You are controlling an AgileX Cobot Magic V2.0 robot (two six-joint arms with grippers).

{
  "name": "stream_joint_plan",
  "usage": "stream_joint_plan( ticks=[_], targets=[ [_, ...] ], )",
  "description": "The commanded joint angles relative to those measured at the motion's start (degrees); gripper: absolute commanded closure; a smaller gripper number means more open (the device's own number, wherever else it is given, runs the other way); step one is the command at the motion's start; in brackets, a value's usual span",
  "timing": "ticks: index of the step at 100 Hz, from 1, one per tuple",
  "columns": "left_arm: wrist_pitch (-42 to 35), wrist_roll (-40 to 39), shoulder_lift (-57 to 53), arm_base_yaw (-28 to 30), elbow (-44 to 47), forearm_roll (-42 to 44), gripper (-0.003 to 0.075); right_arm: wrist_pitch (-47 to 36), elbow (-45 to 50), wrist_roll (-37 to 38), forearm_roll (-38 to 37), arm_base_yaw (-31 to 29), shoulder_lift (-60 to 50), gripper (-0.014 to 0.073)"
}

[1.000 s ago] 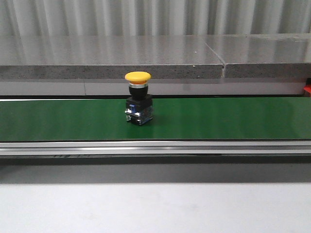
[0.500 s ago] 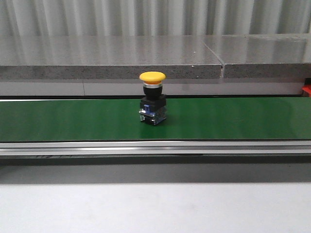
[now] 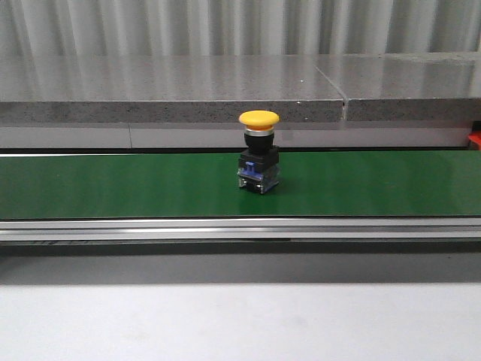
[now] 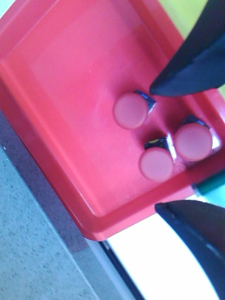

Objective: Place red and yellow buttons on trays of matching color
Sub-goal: 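Move the right gripper above the yellow button on the belt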

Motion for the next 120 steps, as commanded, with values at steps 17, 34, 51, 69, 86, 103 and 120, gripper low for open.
stream_joint_plan(
  ticks=[17,34,51,69,86,103,120],
  targets=[
    [-4.09,0.05,0.17,-0.45,-1.51,-0.56,0.0741,-2.29,6.71,-1.25,-0.71,1.79,-12.40,0.0109],
    [-4.09,0.05,0.17,-0.45,-1.51,-0.56,0.0741,-2.38,12.21,-1.92,-0.71,5.13,-18.72,0.0109],
    [-4.09,0.05,0.17,-0.45,-1.51,-0.56,0.0741,-0.72,14.95,-2.62,-0.71,9.98,-23.19,0.0109],
    [-4.09,0.05,0.17,-0.45,-1.51,-0.56,0.0741,4.98,14.99,-5.73,-0.71,17.72,-24.46,0.0109],
    [-4.09,0.05,0.17,-0.45,-1.51,-0.56,0.0741,7.86,14.94,-5.73,-0.71,25.77,-24.46,0.0109],
    [-4.09,0.05,0.17,-0.45,-1.51,-0.56,0.0741,8.33,14.94,-5.73,-0.71,32.86,-24.40,0.0109],
    [-4.09,0.05,0.17,-0.45,-1.51,-0.56,0.0741,11.85,13.38,-6.38,-0.71,37.30,-22.12,0.0109]
  ],
)
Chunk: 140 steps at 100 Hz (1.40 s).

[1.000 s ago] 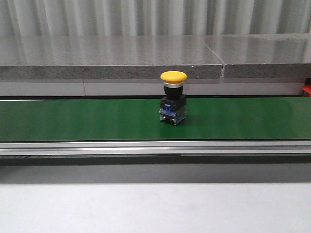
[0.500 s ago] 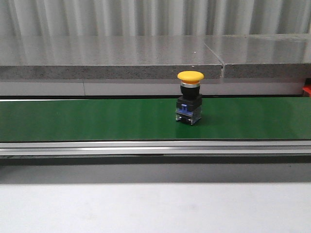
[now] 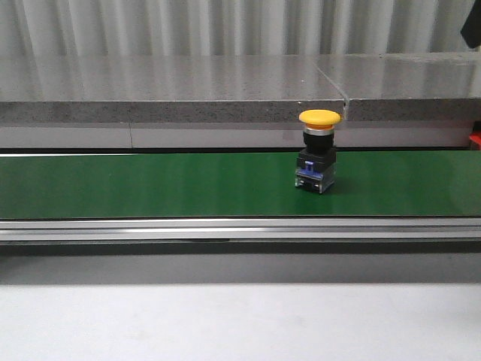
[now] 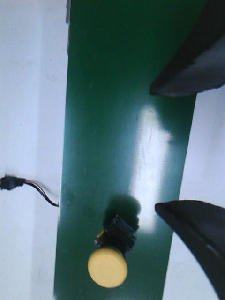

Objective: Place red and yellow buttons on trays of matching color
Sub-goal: 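Move the right gripper above the yellow button on the belt, then grasp the yellow button with the right gripper and lift it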

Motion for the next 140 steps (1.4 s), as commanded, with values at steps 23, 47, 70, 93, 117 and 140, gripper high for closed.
stream_joint_plan(
  ticks=[23,47,70,93,117,140],
  targets=[
    [-4.09,0.04,0.17,-0.45,-1.51,-0.56,0.0741,7.16,-6.83,-4.66,-0.23,5.83,4.44,0.0109],
    [-4.09,0.04,0.17,-0.45,-1.51,-0.56,0.0741,10.35,-10.48,-10.10,1.20,8.50,10.69,0.0109],
    [-4.09,0.04,0.17,-0.45,-1.51,-0.56,0.0741,9.22,-13.47,-18.74,6.32,8.50,18.09,0.0109],
    [-4.09,0.04,0.17,-0.45,-1.51,-0.56,0.0741,5.10,-17.19,-18.86,6.37,8.50,25.19,0.0109],
    [-4.09,0.04,0.17,-0.45,-1.51,-0.56,0.0741,2.21,-17.30,-18.86,5.72,8.50,25.84,0.0318],
    [-4.09,0.04,0.17,-0.45,-1.51,-0.56,0.0741,3.37,-17.20,-17.03,5.72,8.20,23.63,0.0464]
  ],
)
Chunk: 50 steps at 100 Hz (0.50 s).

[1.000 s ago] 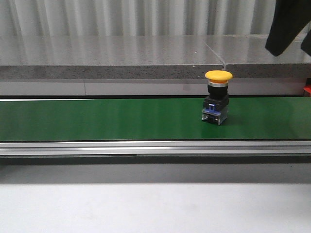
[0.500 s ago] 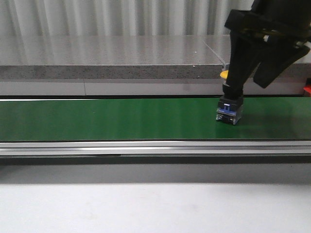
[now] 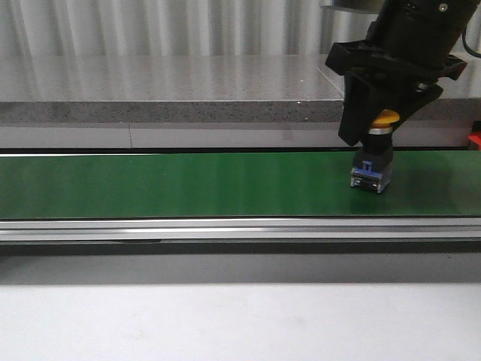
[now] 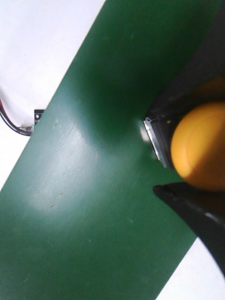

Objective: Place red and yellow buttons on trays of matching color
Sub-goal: 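Grasp the yellow button with the right gripper and lift it, then lower the yellow button into the yellow tray and release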

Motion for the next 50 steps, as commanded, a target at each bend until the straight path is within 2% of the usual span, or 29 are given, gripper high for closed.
stream_joint_plan(
  ticks=[1,24,50],
  targets=[
    [-4.09,-0.06,0.17,-0.45,-1.51,-0.56,0.0741,-0.90,-1.89,1.47,0.62,-0.49,-4.64,0.0464],
    [-4.09,-0.06,0.17,-0.45,-1.51,-0.56,0.0741,0.00,-1.89,9.45,0.48,-5.25,-11.37,0.0464],
    [-4.09,-0.06,0.17,-0.45,-1.51,-0.56,0.0741,2.95,-1.59,12.09,0.38,-16.87,-17.03,0.0464]
  ],
)
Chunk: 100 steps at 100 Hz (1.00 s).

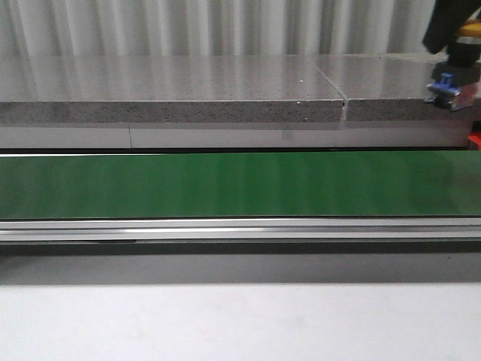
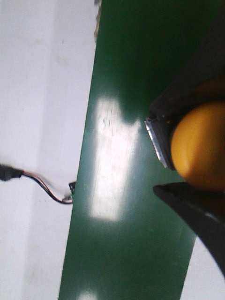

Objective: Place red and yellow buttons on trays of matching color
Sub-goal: 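Lower the yellow button into the yellow tray and release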

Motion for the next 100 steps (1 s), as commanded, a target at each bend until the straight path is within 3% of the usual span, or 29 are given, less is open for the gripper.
stream_joint_plan(
  ticks=[1,52,100],
  targets=[
    [-4.09,-0.06,0.17,-0.45,-1.51,-0.56,0.0741,-1.25,-1.45,1.32,0.50,-4.38,-3.75,0.0464],
    [-4.09,-0.06,0.17,-0.45,-1.51,-0.56,0.0741,-8.28,7.96,11.44,0.18,-33.95,-4.89,0.0464],
    [-4.09,-0.06,0.17,-0.45,-1.51,-0.56,0.0741,-23.73,14.27,15.00,0.18,-43.31,-4.13,0.0464]
  ],
)
